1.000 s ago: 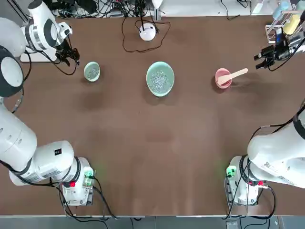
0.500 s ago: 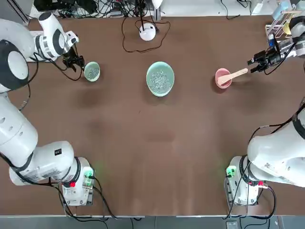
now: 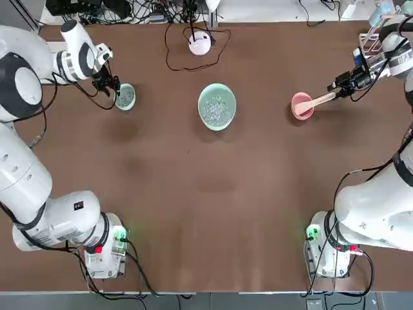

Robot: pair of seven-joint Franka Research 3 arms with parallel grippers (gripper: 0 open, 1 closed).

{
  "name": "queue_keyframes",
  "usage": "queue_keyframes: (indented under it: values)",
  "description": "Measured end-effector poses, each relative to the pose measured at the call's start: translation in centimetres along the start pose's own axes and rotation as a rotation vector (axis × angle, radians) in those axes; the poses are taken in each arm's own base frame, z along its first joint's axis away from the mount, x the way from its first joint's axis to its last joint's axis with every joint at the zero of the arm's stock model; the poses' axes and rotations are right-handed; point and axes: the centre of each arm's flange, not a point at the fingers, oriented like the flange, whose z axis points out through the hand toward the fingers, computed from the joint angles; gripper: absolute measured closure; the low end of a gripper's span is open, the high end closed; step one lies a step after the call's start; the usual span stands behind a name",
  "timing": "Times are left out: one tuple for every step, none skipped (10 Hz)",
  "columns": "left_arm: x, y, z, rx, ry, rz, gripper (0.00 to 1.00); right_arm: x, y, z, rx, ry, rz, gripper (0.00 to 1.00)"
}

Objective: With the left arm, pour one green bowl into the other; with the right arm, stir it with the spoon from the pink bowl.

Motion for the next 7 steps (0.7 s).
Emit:
queue_keyframes:
  values:
    - [0.0,-0.1,0.5,-0.002,-0.003,-0.004,0.51,-0.2,0.8,0.4,0.003,-0.005,-0.035,0.08]
    - [0.0,-0.1,0.6,-0.019,-0.002,-0.036,0.58,-0.5,1.9,0.9,0.008,-0.011,-0.065,0.11]
    - [0.0,-0.1,0.6,-0.042,0.002,-0.068,0.69,-0.9,2.9,1.4,0.015,-0.016,-0.072,0.14]
    - [0.0,-0.1,0.5,-0.054,0.004,-0.083,0.73,-1.1,3.5,1.6,0.021,-0.019,-0.071,0.15]
    - [0.0,-0.1,0.5,-0.056,0.004,-0.085,0.82,-1.1,3.6,1.6,0.027,-0.02,-0.067,0.16]
    - [0.1,-0.1,0.5,-0.056,0.005,-0.086,0.88,-1.3,3.6,1.5,0.038,-0.023,-0.052,0.19]
    - [0.1,0.0,0.4,-0.056,0.008,-0.085,0.94,-1.4,3.5,1.4,0.054,-0.029,-0.02,0.2]
